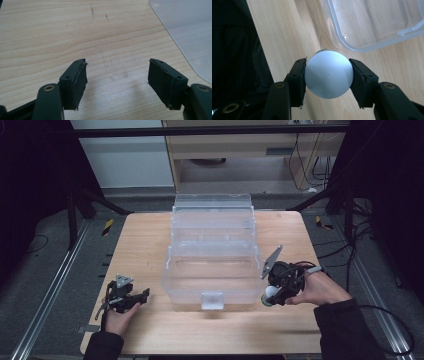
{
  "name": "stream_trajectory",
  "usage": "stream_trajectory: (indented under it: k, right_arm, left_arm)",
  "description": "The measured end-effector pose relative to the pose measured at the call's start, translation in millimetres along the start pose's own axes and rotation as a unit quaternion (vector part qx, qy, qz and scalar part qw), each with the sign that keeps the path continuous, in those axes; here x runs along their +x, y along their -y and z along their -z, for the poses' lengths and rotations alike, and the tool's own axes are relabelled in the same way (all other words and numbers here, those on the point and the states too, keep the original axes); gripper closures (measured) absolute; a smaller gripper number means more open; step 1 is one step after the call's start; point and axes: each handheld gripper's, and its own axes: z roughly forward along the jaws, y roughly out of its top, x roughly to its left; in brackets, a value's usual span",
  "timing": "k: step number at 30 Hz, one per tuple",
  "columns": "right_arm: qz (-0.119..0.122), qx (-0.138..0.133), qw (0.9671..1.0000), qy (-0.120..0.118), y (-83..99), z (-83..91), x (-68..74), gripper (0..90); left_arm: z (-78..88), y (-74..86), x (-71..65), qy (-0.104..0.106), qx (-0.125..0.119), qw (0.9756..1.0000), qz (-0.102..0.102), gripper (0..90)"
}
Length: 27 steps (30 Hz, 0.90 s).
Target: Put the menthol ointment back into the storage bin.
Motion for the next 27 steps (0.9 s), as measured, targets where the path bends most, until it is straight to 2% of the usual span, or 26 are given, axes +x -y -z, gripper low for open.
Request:
stream_trajectory:
  k: [16,21,22,27]
  right_arm:
    - [-0.006,-0.005,0.9999,-0.008,-19.9,16.8,-9.0,50.4]
    - [-0.01,-0.014,0.9998,-0.007,-30.7,22.0,-17.8,50.4]
    - [-0.022,-0.021,0.9995,-0.007,-35.5,23.6,-21.8,50.4]
    - [-0.019,-0.033,0.9993,0.001,-44.8,21.2,-30.0,50.4]
  left_arm:
    - [0.3,-0.1,0.5,0.001,0.001,1.0,0.001,30.8]
    - [0.0,0.0,0.4,0.001,0.002,1.0,0.0,30.8]
    - [0.3,-0.2,0.8,0.001,0.002,1.0,0.0,30.8]
    - [0.2,-0.2,1.1,0.001,0.002,1.0,0.001,30.9]
